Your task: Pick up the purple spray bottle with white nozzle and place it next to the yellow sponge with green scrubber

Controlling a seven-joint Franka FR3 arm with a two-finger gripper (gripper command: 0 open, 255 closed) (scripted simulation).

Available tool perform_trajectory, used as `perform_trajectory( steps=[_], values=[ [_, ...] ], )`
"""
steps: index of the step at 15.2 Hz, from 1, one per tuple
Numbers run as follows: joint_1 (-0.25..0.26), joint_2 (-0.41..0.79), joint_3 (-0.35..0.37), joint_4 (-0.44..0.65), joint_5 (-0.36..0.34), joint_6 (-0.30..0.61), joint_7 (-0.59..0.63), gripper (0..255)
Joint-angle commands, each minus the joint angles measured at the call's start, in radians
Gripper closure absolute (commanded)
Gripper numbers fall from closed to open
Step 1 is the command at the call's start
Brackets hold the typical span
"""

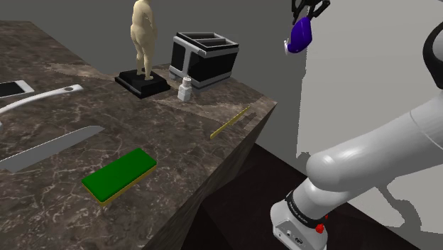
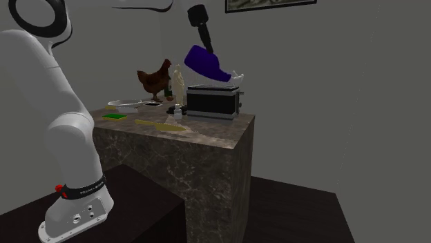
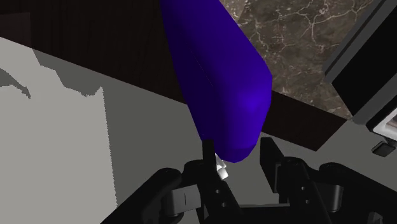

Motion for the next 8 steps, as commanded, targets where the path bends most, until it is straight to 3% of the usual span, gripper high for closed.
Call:
perform_trajectory(
  steps=[1, 4, 8],
  values=[
    [0.000, 0.020, 0.002, 0.051, -0.001, -0.031, -0.006, 255],
    [-0.001, 0.043, 0.005, 0.115, -0.003, -0.071, -0.013, 255],
    [0.031, -0.028, 0.061, 0.005, -0.003, -0.055, 0.080, 255]
  ],
)
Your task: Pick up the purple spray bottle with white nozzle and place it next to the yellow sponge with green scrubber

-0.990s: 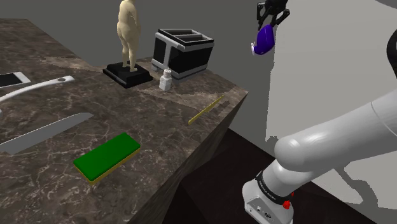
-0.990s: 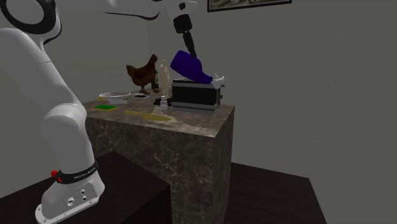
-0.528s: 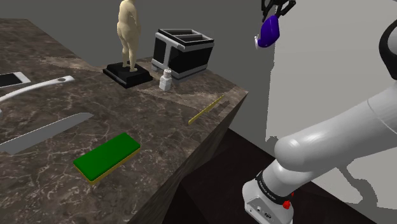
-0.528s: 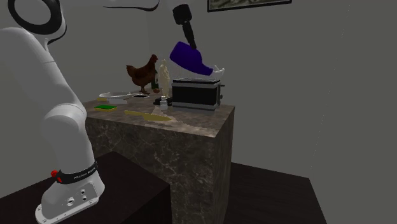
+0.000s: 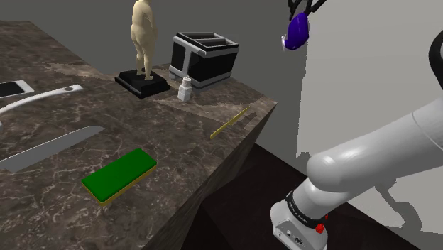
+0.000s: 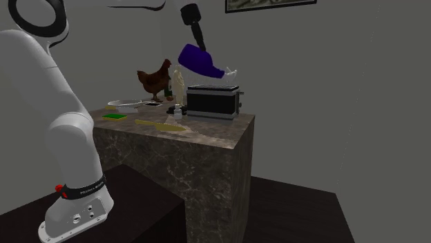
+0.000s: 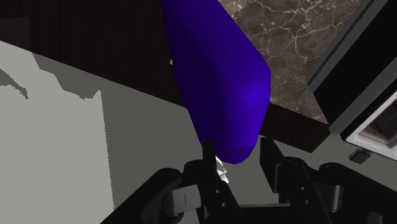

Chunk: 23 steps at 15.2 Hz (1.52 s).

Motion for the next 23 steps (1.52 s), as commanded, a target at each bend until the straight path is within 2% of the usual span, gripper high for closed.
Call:
perform_trajectory(
  steps=[1, 12, 23],
  values=[
    [0.014, -0.023, 0.028, -0.032, 0.001, -0.001, 0.044, 255],
    [0.098, -0.112, 0.204, -0.199, 0.033, 0.013, 0.307, 255],
    [0.166, -0.065, 0.416, -0.221, 0.058, 0.012, 0.590, 255]
  ],
)
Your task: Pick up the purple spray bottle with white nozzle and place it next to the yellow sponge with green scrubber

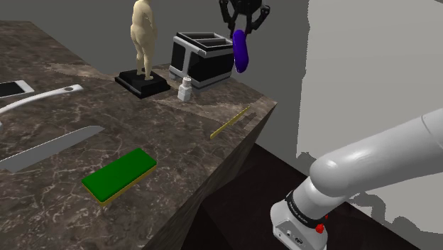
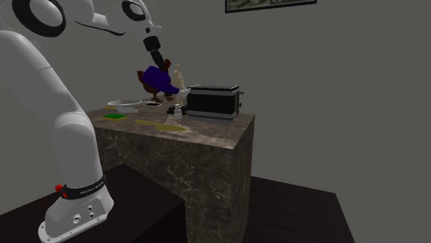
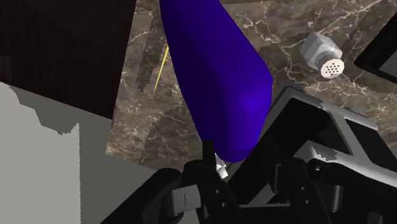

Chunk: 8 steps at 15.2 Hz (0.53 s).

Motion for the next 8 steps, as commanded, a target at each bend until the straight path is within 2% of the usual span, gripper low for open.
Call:
perform_trajectory(
  steps=[1, 8],
  values=[
    [0.013, 0.013, 0.042, -0.003, 0.003, 0.002, 0.059, 255],
    [0.050, 0.142, 0.204, 0.066, -0.037, -0.013, 0.270, 255]
  ],
)
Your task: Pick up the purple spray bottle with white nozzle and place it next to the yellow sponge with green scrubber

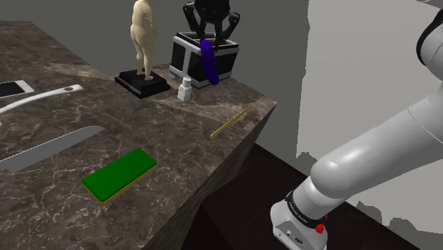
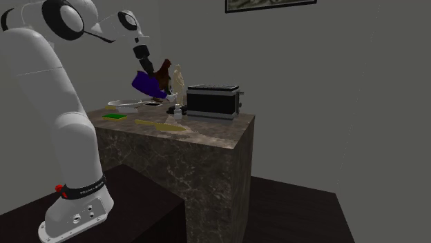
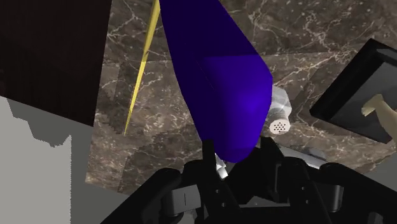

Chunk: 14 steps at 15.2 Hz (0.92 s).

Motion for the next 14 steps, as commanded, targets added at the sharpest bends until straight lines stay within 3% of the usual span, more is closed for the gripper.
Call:
perform_trajectory(
  steps=[1, 5, 8, 14],
  values=[
    [0.012, 0.035, 0.041, 0.015, -0.015, -0.003, 0.060, 255],
    [0.049, 0.164, 0.140, 0.090, -0.088, -0.031, 0.203, 255],
    [0.107, 0.287, 0.198, 0.165, -0.169, -0.066, 0.317, 255],
    [0.320, 0.553, 0.224, 0.364, -0.348, -0.165, 0.507, 255]
  ],
)
